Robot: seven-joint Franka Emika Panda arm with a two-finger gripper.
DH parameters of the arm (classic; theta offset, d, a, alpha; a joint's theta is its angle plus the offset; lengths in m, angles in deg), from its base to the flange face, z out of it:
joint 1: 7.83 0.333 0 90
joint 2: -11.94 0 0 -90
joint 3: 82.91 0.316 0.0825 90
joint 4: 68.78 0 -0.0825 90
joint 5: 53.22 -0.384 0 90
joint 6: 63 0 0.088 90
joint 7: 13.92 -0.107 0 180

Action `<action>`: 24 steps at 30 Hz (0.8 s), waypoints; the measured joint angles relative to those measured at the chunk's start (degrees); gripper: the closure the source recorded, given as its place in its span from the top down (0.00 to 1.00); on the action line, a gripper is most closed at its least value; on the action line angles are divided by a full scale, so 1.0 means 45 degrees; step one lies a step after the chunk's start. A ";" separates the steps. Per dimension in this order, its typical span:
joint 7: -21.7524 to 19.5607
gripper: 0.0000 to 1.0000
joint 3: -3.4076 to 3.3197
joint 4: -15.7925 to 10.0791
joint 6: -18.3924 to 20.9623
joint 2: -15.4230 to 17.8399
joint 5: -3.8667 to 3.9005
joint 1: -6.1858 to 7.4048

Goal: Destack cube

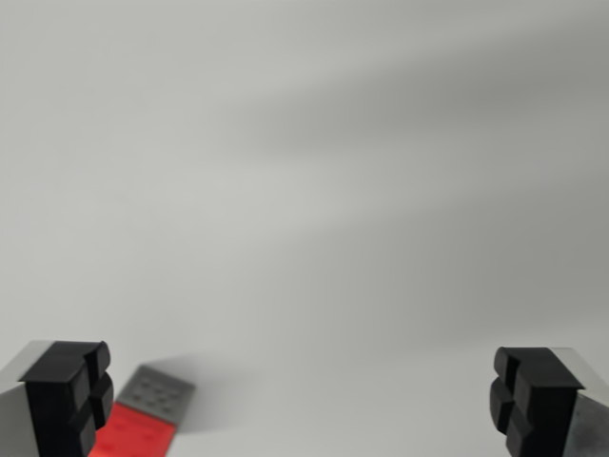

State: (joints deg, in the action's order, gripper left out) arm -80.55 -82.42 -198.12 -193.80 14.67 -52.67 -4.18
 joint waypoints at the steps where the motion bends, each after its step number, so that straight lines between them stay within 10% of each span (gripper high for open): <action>1: -0.0139 1.00 0.0033 -0.0095 -0.0058 0.0026 0.0005 0.0029; 24: -0.3327 1.00 0.0963 -0.2084 -0.1409 0.0323 0.0030 0.0696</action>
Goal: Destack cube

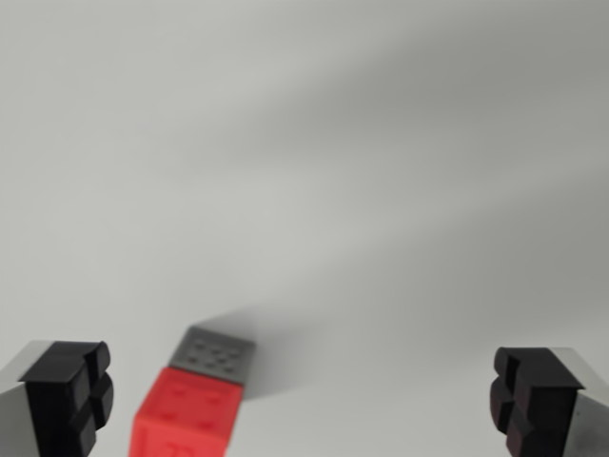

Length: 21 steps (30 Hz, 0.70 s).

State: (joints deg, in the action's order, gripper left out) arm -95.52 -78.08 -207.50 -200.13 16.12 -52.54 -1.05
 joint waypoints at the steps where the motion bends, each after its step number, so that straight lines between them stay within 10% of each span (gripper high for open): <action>1: -0.0080 1.00 0.0025 -0.0042 -0.0036 0.0001 0.0000 0.0016; 21: -0.3397 1.00 0.1023 -0.1466 -0.1416 -0.0262 -0.0004 0.0833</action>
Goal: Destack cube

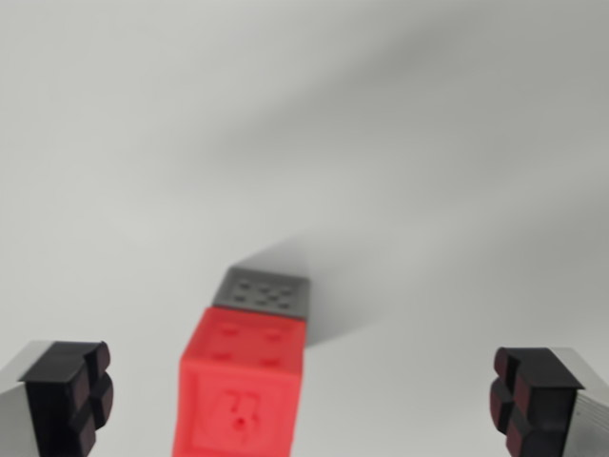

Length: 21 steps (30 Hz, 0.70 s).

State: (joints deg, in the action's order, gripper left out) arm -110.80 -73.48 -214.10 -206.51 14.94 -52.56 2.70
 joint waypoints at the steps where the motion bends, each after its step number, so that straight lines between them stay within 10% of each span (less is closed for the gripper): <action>1: -0.0096 1.00 0.0027 -0.0034 -0.0042 -0.0017 -0.0001 0.0025; 21: -0.3705 1.00 0.0984 -0.0792 -0.1533 -0.1043 0.0001 0.1047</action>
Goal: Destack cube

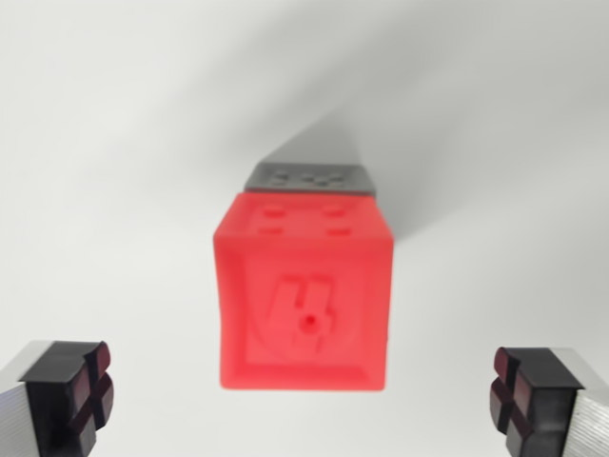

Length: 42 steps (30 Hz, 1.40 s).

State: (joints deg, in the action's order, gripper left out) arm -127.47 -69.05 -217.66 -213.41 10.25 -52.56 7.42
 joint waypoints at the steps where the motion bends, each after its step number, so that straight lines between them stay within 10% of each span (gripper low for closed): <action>1: -0.0141 1.00 0.0033 -0.0018 -0.0074 -0.0067 0.0008 0.0056; 17: -0.1305 1.00 -0.0392 0.0030 -0.2190 -0.2332 0.1445 0.0269; 25: -0.1559 1.00 -0.0638 0.0099 -0.2657 -0.2887 0.1774 0.0436; 26: -0.1566 0.00 -0.0651 0.0102 -0.2671 -0.2897 0.1780 0.0447; 42: -0.1581 0.00 -0.0657 0.0114 -0.2680 -0.2896 0.1787 0.0454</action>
State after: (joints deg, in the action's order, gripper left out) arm -134.59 -72.01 -217.15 -225.47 -2.78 -44.51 9.46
